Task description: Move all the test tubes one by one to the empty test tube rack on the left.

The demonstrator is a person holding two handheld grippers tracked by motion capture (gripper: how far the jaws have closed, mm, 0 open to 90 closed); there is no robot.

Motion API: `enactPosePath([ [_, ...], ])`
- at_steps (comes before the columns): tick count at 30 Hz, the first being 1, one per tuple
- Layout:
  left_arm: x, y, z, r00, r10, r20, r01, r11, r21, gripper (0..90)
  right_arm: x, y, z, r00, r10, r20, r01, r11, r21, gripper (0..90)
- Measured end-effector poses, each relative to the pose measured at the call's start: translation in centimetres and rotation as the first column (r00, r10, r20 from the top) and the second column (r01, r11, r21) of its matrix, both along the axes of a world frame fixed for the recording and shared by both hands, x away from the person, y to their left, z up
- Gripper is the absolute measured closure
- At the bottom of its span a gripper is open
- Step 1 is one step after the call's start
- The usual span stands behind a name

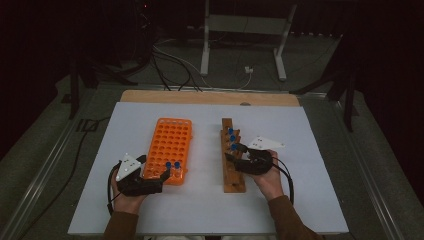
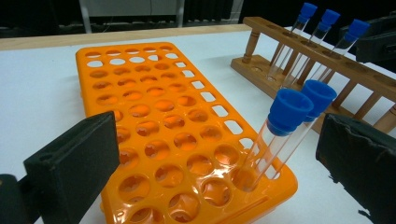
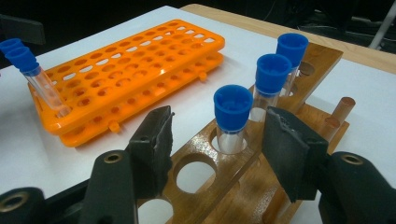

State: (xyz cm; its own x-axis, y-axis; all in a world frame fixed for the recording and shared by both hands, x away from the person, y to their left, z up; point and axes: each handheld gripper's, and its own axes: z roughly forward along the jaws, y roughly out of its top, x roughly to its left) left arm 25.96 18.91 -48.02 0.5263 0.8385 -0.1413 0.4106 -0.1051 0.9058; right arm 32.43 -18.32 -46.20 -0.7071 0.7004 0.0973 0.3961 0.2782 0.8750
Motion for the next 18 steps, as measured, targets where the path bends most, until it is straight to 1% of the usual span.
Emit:
enactPosePath([
  [4,0.02,-0.01,-0.04,1.0,0.001,-0.001,-0.001,1.0,0.002,0.5,0.07,0.13,-0.09,1.0,-0.001,0.001,0.001,1.0,0.003,44.9],
  [10,0.13,0.0,-0.18,0.9999,0.003,-0.01,-0.003,1.0,0.006,0.5,0.14,0.3,-0.25,0.9999,-0.01,0.007,0.01,0.9999,-0.008,49.2],
  [18,0.2,-0.03,-0.24,0.9999,0.003,-0.013,-0.003,1.0,0.004,0.5,0.22,0.47,-0.33,0.9999,-0.003,0.01,0.003,1.0,-0.009,54.4],
])
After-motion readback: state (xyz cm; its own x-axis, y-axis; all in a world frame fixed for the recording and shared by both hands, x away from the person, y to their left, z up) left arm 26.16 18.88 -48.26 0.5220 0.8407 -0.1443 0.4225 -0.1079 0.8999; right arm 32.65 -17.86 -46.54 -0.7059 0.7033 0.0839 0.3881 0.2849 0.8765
